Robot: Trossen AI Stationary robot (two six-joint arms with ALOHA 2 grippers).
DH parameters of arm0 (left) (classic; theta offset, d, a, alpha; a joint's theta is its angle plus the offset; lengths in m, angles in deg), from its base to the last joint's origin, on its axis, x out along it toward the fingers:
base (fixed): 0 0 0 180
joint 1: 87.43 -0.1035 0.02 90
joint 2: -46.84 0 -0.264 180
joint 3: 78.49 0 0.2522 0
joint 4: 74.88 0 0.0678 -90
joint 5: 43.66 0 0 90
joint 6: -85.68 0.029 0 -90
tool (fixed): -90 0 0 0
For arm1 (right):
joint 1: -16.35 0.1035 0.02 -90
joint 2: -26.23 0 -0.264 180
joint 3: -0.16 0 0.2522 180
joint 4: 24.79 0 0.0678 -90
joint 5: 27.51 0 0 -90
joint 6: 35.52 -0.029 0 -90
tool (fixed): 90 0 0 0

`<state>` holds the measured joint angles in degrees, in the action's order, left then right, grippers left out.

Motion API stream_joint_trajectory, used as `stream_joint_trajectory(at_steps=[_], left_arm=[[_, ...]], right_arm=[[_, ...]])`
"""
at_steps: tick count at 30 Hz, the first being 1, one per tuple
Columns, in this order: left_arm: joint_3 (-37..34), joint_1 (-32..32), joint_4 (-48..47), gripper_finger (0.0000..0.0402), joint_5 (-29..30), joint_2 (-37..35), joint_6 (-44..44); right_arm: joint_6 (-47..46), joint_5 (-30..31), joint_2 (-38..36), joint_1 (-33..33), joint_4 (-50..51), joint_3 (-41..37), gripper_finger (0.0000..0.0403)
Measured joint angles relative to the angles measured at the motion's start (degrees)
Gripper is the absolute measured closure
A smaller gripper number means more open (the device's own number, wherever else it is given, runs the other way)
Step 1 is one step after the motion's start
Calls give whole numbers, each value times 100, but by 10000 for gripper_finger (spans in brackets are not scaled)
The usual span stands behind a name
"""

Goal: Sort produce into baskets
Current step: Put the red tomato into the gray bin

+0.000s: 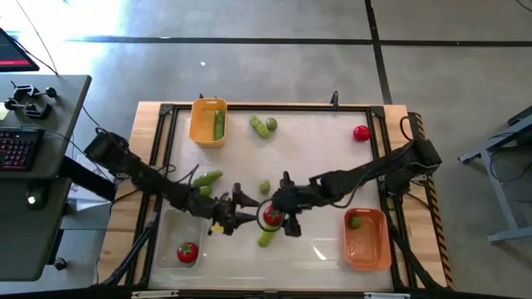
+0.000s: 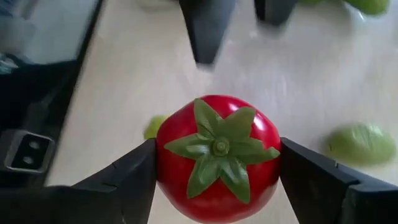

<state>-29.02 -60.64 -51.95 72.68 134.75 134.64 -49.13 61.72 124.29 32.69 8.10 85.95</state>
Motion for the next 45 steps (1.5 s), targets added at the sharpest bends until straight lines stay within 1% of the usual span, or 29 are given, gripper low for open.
stream_joint_trajectory(at_steps=[3, 5, 9, 13, 16, 21, 23, 27, 32, 35, 39, 45], left_arm=[[193, 125, -303, 148, 316, 149, 144], [266, 199, -330, 148, 561, 219, 219], [384, 271, -316, 148, 706, 347, 242], [579, 273, -340, 148, 744, 583, 13], [713, 273, -346, 148, 848, 781, 5], [891, 289, -349, 140, 1299, 1017, 17], [891, 339, -351, 131, 1553, 1020, 100], [900, 363, -359, 117, 1630, 1017, 305], [911, 469, -387, 115, 2101, 1010, 565], [911, 562, -298, 115, 2282, 1010, 709], [911, 608, -191, 115, 2336, 1006, 744], [905, 603, -12, 120, 2369, 1007, 685]], right_arm=[[66, -262, 0, -110, -143, 0, 123], [87, -342, 0, -158, -166, 0, 123], [129, -497, 0, -245, -269, 0, 123], [172, -695, 0, -313, -291, -4, 123], [191, -723, 0, -341, -283, -9, 123], [209, -678, 0, -369, -262, -11, 123], [190, -639, 0, -376, -329, -11, 123], [163, -625, 0, -381, -445, -11, 123], [23, -709, -13, -426, -660, -11, 124], [-77, -798, -19, -476, -767, -11, 124], [-186, -994, -28, -486, -953, -11, 124], [-307, -962, -35, -484, -1000, -11, 124]])
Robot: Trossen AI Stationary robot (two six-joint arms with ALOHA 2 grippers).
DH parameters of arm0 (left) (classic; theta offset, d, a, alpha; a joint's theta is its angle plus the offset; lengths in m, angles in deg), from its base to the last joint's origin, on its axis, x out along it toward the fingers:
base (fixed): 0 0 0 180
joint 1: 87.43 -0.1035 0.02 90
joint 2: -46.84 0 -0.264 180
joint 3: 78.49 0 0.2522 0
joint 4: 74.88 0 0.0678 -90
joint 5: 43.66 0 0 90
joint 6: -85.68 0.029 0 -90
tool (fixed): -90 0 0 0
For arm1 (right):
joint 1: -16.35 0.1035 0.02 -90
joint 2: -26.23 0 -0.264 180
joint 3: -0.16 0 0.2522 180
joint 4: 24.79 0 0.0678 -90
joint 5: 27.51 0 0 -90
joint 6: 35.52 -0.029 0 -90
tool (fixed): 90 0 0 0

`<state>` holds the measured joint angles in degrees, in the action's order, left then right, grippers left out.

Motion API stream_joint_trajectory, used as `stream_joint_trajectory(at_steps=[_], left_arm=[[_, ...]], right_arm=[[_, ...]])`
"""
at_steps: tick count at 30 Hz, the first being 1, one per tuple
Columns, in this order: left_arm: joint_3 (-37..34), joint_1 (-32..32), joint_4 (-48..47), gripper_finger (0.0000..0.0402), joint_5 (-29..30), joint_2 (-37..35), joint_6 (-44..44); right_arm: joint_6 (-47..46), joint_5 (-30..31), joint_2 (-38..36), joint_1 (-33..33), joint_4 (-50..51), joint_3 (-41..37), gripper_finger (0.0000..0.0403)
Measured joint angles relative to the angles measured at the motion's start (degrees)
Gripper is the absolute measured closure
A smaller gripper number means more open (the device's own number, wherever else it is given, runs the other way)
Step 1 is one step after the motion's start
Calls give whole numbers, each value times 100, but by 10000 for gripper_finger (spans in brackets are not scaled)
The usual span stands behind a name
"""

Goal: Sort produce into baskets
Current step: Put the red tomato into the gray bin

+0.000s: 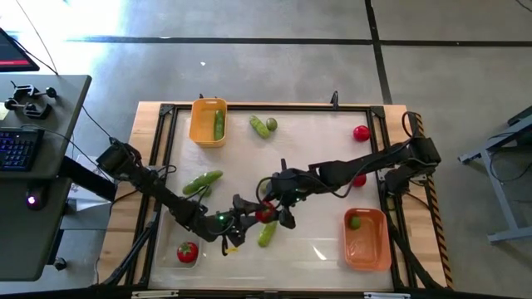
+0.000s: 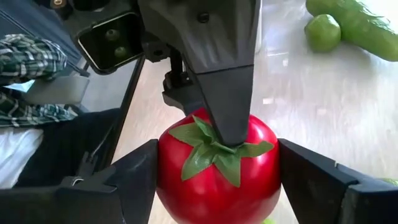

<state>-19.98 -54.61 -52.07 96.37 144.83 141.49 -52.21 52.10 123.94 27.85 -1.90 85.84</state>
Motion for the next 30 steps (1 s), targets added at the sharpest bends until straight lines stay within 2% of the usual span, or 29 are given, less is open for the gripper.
stream_joint_trajectory(at_steps=[5, 11, 18, 30], left_arm=[[-2, -2, 9, 140, 53, 1, -6], [-2, -47, -333, 169, 61, -2, -204], [20, -148, -533, 174, 56, -17, -386], [9, -330, -881, 175, -123, -24, -842]], right_arm=[[-6, 111, -2, 7, 17, 0, 124], [79, 548, -2, -6, 360, 23, 124], [219, 635, -118, -25, 562, 24, 123], [684, 1309, -847, -21, 1420, 16, 125]])
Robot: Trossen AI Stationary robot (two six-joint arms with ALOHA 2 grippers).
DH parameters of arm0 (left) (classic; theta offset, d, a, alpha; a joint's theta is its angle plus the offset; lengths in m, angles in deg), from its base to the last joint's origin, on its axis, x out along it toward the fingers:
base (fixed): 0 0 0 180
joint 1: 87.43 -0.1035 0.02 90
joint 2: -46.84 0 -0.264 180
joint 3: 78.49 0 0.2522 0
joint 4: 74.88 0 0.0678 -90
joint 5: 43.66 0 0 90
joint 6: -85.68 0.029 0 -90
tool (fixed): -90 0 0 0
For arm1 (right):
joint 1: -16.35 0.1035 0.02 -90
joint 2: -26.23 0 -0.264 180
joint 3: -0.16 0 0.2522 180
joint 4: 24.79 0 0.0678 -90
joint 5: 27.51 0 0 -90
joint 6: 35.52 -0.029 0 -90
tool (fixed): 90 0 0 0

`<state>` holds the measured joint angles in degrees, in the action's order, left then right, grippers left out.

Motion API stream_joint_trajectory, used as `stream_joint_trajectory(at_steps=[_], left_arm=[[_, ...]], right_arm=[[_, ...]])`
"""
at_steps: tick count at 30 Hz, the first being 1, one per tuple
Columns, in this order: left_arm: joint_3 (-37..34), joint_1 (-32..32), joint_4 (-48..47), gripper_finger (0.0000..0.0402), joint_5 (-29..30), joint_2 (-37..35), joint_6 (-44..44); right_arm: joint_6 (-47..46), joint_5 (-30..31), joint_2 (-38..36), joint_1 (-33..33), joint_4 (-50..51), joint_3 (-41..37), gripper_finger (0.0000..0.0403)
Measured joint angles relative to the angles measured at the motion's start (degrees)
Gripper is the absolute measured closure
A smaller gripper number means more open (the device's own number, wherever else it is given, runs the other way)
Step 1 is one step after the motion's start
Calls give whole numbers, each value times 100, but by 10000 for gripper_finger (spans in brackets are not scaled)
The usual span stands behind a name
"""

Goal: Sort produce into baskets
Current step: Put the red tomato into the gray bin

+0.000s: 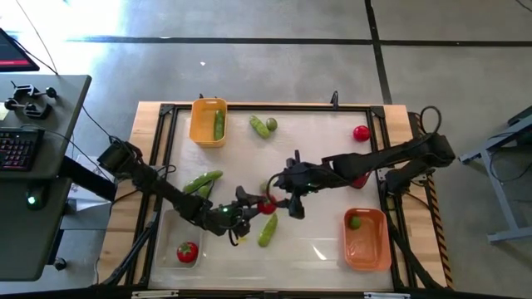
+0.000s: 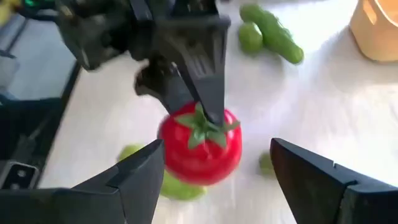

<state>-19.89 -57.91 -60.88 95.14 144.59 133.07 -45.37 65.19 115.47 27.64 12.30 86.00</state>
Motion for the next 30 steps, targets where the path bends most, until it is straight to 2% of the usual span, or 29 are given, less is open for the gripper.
stream_joint_trajectory(at_steps=[5, 8, 12, 16, 21, 25, 30], left_arm=[[-11, 4, -313, 176, 154, -33, -63], [-9, 11, -686, 176, 202, -181, -298], [41, -4, -1608, 176, -58, -623, -1155], [176, -33, -2713, 176, -633, -1174, -1971], [549, 95, -4573, 176, -1094, -1881, -3011], [906, 485, -6212, 177, -1085, -2287, -4043], [1185, 1233, -7624, 179, -1193, -2458, -5503]], right_arm=[[208, 480, -117, 0, 309, -26, 133], [243, 978, -102, 0, 150, -334, 159], [243, 1228, -100, 0, -728, -961, 226], [238, 1227, -93, 0, -1650, -1580, 309], [239, 1222, -93, 0, -2677, -2198, 392], [210, 1222, -93, 0, -3120, -2522, 387], [88, 1334, -93, 20, -3166, -2642, 387]])
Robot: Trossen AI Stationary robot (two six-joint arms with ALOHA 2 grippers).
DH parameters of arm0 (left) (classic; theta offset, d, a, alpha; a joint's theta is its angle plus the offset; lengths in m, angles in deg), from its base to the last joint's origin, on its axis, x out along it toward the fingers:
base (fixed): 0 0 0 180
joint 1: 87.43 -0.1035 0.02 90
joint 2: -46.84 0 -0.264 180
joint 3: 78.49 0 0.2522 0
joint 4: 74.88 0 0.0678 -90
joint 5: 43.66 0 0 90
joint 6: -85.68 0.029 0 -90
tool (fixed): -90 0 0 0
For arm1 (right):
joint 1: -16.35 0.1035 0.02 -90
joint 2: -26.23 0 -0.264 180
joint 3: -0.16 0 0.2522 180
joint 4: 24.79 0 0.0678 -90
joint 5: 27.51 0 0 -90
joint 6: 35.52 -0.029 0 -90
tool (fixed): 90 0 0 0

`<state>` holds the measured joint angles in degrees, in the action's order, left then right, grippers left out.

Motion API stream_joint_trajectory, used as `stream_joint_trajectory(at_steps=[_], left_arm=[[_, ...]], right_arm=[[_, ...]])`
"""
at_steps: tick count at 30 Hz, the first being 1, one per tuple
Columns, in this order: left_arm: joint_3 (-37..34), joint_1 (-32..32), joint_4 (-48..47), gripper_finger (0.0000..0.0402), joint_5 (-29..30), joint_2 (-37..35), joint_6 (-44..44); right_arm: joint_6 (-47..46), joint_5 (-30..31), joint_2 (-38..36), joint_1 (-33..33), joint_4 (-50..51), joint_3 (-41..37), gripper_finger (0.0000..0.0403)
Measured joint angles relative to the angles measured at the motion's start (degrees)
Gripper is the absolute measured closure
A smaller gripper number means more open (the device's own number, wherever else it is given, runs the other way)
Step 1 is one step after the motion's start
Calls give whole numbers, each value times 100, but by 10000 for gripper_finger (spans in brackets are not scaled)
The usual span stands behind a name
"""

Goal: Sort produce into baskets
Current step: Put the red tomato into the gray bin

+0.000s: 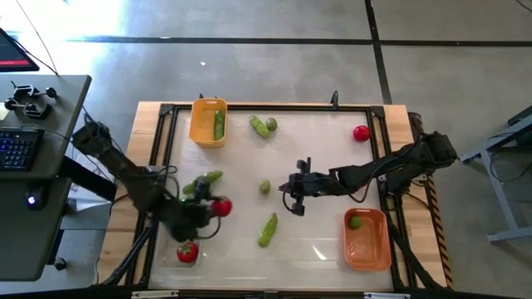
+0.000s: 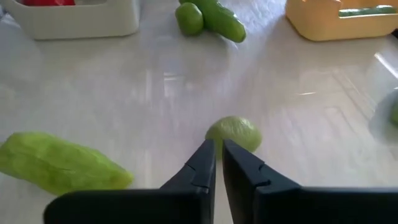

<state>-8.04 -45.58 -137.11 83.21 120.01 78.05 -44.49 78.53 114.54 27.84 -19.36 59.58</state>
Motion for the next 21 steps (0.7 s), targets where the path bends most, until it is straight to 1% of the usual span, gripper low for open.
stream_joint_trajectory(at_steps=[2, 4, 7, 11, 14, 16, 21], left_arm=[[111, 271, -475, 179, -224, 8, -745], [226, 496, -766, 179, -589, 8, -1523], [306, 786, -1042, 179, -1346, 10, -2621], [314, 1061, -1119, 179, -2532, 10, -3990], [314, 1211, -1151, 179, -3160, 14, -4918], [314, 1281, -1161, 179, -3456, 14, -5334], [314, 1292, -1264, 179, -3833, 14, -5945]], right_arm=[[2, 36, 0, 18, 0, -10, 394], [0, 33, 0, 27, 0, -10, 400], [2, 33, 0, 30, 0, -10, 401], [2, 49, 0, 30, -2, -10, 402], [2, 93, 0, 30, -7, -10, 402], [4, 154, 0, 30, -7, -10, 402], [45, 190, 0, 30, -9, -10, 402]])
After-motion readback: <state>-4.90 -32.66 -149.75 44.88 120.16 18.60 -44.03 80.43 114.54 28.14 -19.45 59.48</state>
